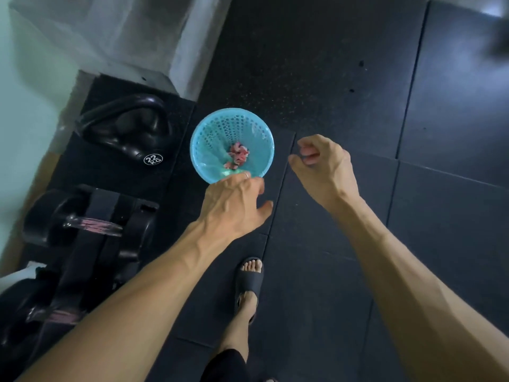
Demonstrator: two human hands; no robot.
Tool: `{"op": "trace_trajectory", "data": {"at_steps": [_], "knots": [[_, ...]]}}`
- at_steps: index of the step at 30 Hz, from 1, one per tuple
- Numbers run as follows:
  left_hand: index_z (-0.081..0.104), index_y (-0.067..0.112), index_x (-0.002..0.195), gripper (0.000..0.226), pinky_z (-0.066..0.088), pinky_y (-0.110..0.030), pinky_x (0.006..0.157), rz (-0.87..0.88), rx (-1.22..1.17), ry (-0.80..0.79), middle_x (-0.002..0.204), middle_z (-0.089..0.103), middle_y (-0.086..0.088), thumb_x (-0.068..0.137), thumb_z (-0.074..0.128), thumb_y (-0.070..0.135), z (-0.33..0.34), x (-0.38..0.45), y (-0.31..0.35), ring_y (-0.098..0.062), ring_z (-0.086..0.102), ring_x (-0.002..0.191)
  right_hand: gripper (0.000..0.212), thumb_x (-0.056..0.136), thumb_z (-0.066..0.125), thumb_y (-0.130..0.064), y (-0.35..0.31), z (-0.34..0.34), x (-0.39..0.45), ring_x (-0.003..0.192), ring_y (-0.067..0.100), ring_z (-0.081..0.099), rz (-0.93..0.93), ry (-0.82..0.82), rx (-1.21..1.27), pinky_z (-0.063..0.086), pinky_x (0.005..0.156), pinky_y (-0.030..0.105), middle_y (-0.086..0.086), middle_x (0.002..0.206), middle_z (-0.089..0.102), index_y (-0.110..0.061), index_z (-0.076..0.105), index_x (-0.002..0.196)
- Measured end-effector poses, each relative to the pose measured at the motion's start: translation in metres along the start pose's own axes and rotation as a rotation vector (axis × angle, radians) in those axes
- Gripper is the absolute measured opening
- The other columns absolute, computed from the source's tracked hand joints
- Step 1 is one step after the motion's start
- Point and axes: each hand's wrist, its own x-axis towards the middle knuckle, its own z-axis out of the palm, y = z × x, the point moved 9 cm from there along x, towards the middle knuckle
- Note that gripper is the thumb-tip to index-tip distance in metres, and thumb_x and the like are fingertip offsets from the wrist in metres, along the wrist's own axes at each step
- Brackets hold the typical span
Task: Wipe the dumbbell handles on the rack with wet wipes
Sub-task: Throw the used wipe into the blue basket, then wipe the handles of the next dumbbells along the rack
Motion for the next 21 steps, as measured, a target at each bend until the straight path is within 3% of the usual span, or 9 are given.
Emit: {"op": "trace_trajectory", "data": {"at_steps": [9,17,21], "knots": [[0.066,0.022,0.107,0.036,0.052,-0.038,0.077,0.341,0.084,-0.051,0.101,0.063,0.004,0.087,0.062,0.052,0.040,-0.091,0.164,-0.020,0.062,0.097,0.036,0.090,0.069,-0.032,0.097,-0.129,-0.173,0.102,0.016,0.062,0.112,0.250,-0.034,0.051,0.091,0.036,-0.003,0.114,0.061,-0.017,0.065,0.122],[0.066,0.023,0.110,0.035,0.042,-0.029,0.072,0.716,0.198,-0.144,0.102,0.063,0.007,0.089,0.061,0.051,0.148,-0.279,0.321,-0.016,0.063,0.098,0.034,0.091,0.068,-0.030,0.236,-0.207,-0.445,0.099,0.017,0.062,0.359,0.540,0.009,0.051,0.088,0.035,-0.001,0.113,0.061,-0.015,0.065,0.121],[0.064,0.024,0.113,0.036,0.046,-0.029,0.075,0.897,0.238,-0.243,0.101,0.061,0.009,0.090,0.059,0.051,0.212,-0.389,0.391,-0.014,0.062,0.097,0.035,0.091,0.068,-0.030,0.302,-0.225,-0.595,0.099,0.019,0.062,0.518,0.629,0.024,0.051,0.090,0.038,0.002,0.114,0.061,-0.014,0.064,0.122]]}}
